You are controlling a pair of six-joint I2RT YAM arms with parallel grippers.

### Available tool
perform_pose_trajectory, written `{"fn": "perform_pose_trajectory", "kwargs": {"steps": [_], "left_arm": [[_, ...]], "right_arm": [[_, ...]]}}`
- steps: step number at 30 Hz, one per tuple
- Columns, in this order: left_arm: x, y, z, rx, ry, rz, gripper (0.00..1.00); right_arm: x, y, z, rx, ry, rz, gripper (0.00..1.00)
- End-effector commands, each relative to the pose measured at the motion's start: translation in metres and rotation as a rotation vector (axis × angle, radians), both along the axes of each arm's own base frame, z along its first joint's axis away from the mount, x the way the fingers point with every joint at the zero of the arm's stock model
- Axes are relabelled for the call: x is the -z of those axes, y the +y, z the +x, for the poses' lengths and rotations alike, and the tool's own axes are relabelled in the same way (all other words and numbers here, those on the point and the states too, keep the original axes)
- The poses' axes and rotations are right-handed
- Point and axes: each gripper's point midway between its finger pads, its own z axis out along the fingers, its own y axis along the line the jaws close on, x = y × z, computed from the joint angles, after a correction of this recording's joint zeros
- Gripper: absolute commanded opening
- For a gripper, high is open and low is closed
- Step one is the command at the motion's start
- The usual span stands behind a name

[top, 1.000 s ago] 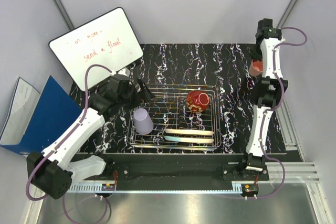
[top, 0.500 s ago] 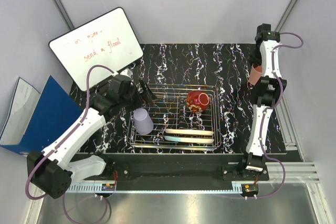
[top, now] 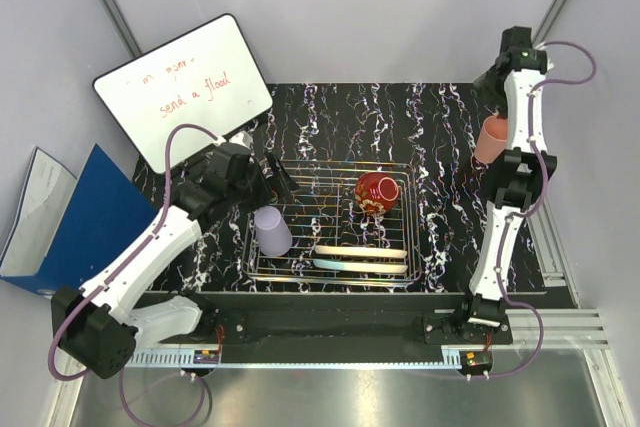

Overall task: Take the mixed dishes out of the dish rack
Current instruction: Place the cup at the center of the board, then pick up the cup from the dish rack.

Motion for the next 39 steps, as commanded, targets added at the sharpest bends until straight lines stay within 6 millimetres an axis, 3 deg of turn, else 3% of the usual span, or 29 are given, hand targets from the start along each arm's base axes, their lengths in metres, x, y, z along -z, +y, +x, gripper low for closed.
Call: {"fn": "perform_pose_trajectory", "kwargs": {"steps": [1, 2, 3, 7, 9, 10, 11, 12, 13, 14, 15, 17, 21, 25, 26, 28, 32, 39], "left_arm": [[-0.016, 0.001, 0.004, 0.021, -0.072, 0.018, 0.99], [-0.02, 0.005, 0.006, 0.014, -0.091, 0.037, 0.99], [-0.024, 0.007, 0.007, 0.014, -0.108, 0.05, 0.99], [-0.043, 0.021, 0.018, 0.02, -0.213, 0.149, 0.99], [-0.05, 0.031, 0.023, -0.011, -0.245, 0.2, 0.99], [-0.056, 0.035, 0.026, -0.008, -0.265, 0.232, 0.99], [-0.054, 0.038, 0.023, 0.009, -0.25, 0.261, 0.99], [-0.049, 0.038, 0.024, 0.024, -0.233, 0.288, 0.99], [-0.052, 0.039, 0.024, 0.042, -0.235, 0.305, 0.99], [-0.046, 0.041, 0.02, 0.056, -0.204, 0.327, 0.99], [-0.043, 0.041, 0.018, 0.065, -0.192, 0.337, 0.99], [-0.037, 0.043, 0.01, 0.081, -0.184, 0.355, 0.99], [-0.028, 0.045, -0.007, 0.111, -0.196, 0.364, 0.99], [-0.025, 0.042, -0.019, 0.135, -0.212, 0.367, 0.99], [-0.024, 0.038, -0.023, 0.148, -0.214, 0.363, 0.99], [-0.016, 0.036, -0.029, 0.158, -0.198, 0.36, 0.99], [0.005, 0.027, -0.043, 0.19, -0.148, 0.357, 0.99], [0.038, 0.022, -0.046, 0.217, -0.095, 0.396, 0.95]], "right_arm": [[-0.127, 0.009, -0.003, -0.007, -0.304, 0.001, 0.88], [-0.137, 0.013, -0.006, -0.019, -0.325, 0.009, 0.89], [-0.162, 0.02, -0.014, -0.038, -0.371, 0.011, 0.9], [-0.222, 0.068, -0.041, -0.189, -0.461, -0.037, 0.98], [-0.245, 0.122, -0.06, -0.333, -0.491, -0.079, 1.0], [-0.248, 0.144, -0.066, -0.387, -0.496, -0.099, 1.0], [-0.238, 0.178, -0.088, -0.492, -0.453, -0.141, 1.0], [-0.25, 0.199, -0.089, -0.538, -0.532, -0.156, 1.0], [-0.247, 0.213, -0.097, -0.576, -0.558, -0.155, 1.0], [-0.219, 0.23, -0.127, -0.636, -0.542, -0.111, 1.0], [-0.236, 0.24, -0.125, -0.642, -0.69, -0.076, 0.99], [-0.223, 0.255, -0.158, -0.706, -0.787, 0.011, 1.0], [-0.195, 0.274, -0.203, -0.812, -0.78, 0.032, 1.0], [-0.182, 0.28, -0.24, -0.856, -0.805, 0.061, 1.0], [-0.167, 0.281, -0.245, -0.866, -0.776, 0.066, 1.0], [-0.162, 0.286, -0.258, -0.882, -0.781, 0.096, 1.0], [-0.134, 0.29, -0.271, -0.896, -0.734, 0.107, 0.99], [-0.11, 0.302, -0.282, -0.924, -0.687, 0.124, 1.0]]}}
